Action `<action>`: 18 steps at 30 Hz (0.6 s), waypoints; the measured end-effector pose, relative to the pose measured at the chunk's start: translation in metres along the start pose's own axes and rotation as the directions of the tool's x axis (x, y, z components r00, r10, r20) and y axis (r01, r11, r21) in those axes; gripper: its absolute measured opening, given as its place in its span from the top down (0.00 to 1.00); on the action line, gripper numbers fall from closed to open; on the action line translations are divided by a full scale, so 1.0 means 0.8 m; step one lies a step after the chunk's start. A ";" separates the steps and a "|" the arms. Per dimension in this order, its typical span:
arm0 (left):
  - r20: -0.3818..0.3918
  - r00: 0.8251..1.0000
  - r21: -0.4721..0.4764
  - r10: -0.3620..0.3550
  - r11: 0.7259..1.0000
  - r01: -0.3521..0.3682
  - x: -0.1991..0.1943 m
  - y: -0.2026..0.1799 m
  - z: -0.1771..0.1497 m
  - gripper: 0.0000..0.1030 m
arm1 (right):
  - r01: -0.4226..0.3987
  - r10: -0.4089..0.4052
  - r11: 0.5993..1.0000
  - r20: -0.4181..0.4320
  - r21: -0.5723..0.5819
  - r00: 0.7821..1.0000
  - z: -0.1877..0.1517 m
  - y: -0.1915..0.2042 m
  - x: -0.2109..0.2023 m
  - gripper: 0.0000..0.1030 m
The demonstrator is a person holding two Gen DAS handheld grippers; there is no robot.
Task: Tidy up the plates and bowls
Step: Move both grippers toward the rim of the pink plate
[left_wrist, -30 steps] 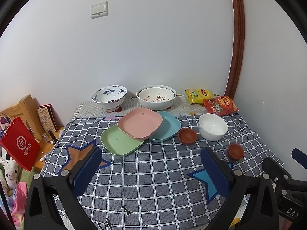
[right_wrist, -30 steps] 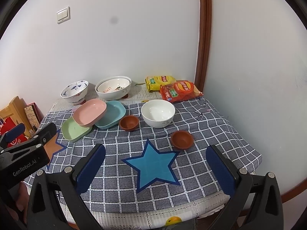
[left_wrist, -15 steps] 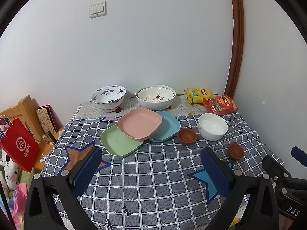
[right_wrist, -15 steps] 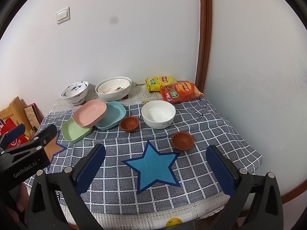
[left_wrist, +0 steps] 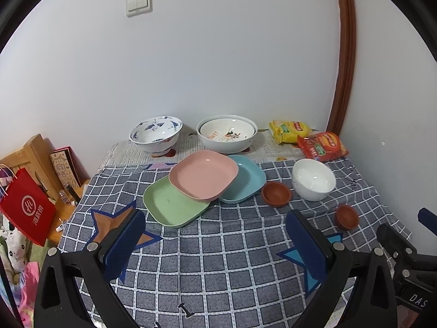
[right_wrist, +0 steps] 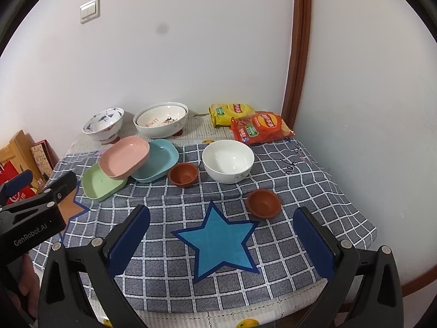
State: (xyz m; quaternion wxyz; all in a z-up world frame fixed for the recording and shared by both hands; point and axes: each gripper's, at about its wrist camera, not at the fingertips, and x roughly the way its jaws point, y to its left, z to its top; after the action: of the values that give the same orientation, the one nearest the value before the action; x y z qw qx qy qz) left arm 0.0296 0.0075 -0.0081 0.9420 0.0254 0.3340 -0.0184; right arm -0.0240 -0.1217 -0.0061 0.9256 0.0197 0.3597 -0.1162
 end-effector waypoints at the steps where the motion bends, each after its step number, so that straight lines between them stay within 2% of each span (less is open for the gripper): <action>1: -0.006 1.000 -0.002 0.001 1.000 -0.001 0.006 0.002 0.000 0.00 | 0.000 0.000 1.000 -0.005 0.001 1.000 0.001 0.000 0.004 0.00; 10: -0.066 0.998 -0.028 0.025 0.999 -0.027 0.062 0.022 0.008 0.00 | -0.024 0.024 1.000 -0.051 0.000 0.998 0.014 0.011 0.058 0.00; 14: -0.086 0.995 -0.028 0.042 0.999 -0.044 0.086 0.029 0.012 0.01 | -0.070 0.069 0.997 -0.087 -0.008 0.994 0.025 0.019 0.093 0.00; 18: -0.108 0.992 -0.026 0.059 0.998 -0.063 0.113 0.038 0.016 0.04 | -0.108 0.105 0.993 -0.080 -0.041 0.991 0.040 0.034 0.121 0.00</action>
State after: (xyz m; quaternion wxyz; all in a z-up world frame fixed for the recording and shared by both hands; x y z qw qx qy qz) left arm 0.1098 0.0351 -0.0539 0.9232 0.0227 0.3834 0.0167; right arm 0.0721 -0.1183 -0.0486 0.9160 0.0225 0.3964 -0.0577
